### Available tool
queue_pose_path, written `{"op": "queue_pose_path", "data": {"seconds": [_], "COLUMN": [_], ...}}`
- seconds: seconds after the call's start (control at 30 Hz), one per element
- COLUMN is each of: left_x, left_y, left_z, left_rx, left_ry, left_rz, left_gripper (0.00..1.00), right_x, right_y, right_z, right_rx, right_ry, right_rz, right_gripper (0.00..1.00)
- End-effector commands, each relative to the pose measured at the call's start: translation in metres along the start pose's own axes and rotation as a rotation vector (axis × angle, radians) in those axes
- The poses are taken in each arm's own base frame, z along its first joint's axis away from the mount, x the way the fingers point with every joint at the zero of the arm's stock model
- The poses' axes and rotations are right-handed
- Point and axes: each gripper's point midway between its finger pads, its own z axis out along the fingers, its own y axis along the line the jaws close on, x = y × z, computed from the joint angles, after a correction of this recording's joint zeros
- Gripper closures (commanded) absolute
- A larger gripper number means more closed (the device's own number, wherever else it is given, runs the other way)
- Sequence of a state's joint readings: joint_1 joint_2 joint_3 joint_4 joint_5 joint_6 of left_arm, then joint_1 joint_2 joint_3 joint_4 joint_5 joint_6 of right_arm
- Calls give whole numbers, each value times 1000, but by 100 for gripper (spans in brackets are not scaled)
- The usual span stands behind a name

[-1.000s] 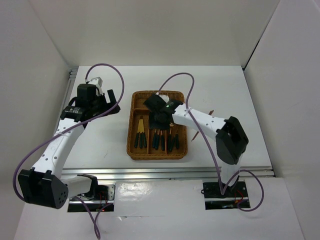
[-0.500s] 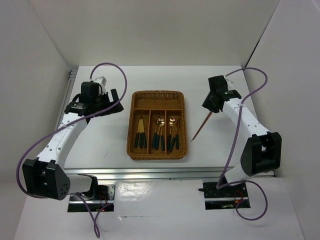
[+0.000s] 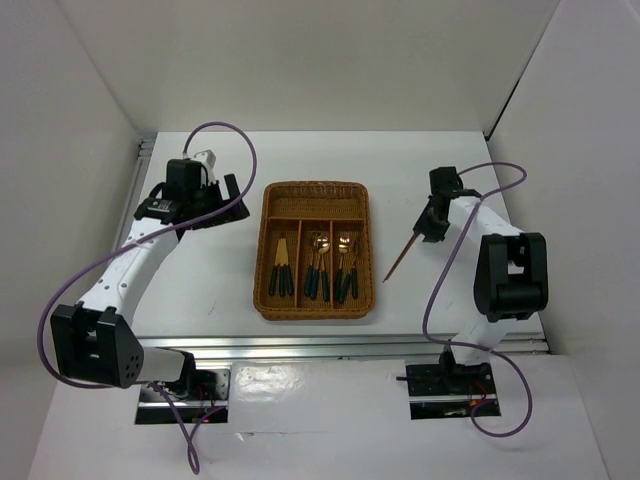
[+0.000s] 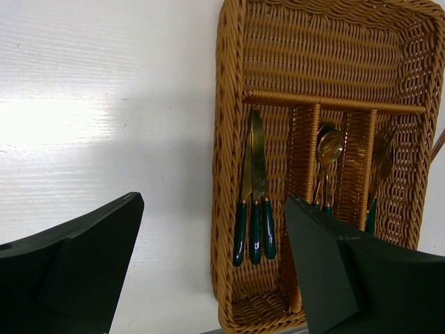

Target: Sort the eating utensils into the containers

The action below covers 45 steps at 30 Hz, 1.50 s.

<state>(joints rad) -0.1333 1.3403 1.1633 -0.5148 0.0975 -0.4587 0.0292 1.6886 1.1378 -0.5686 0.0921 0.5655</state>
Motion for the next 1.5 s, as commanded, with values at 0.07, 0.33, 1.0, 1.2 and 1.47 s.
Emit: {"op": "queue_pose_path", "data": {"seconds": [0.07,0.33,1.0,1.2,1.47], "left_x": [-26,-26,-25,-25,-25], "left_y": [-7,-2,5,5,9], "left_z": [-3,-1,5,5,6], "left_rx": [11,2,-9,-9,-15], "left_ry": [-73,-68,-53,-53,-56], "left_rz": [-11,-18,-32,-32,-38], "left_gripper": [2,2,2,2,2], "right_x": [-11,-5,-8,-3,-5], "right_y": [8,5,11,9,13], "right_z": [8,21,34,40,43], "right_rx": [-18,0,-2,9,1], "right_ry": [-39,-11,3,20,27], "right_rz": [-19,-23,-15,-16,-16], "right_gripper": [67,67,68,68,68]}}
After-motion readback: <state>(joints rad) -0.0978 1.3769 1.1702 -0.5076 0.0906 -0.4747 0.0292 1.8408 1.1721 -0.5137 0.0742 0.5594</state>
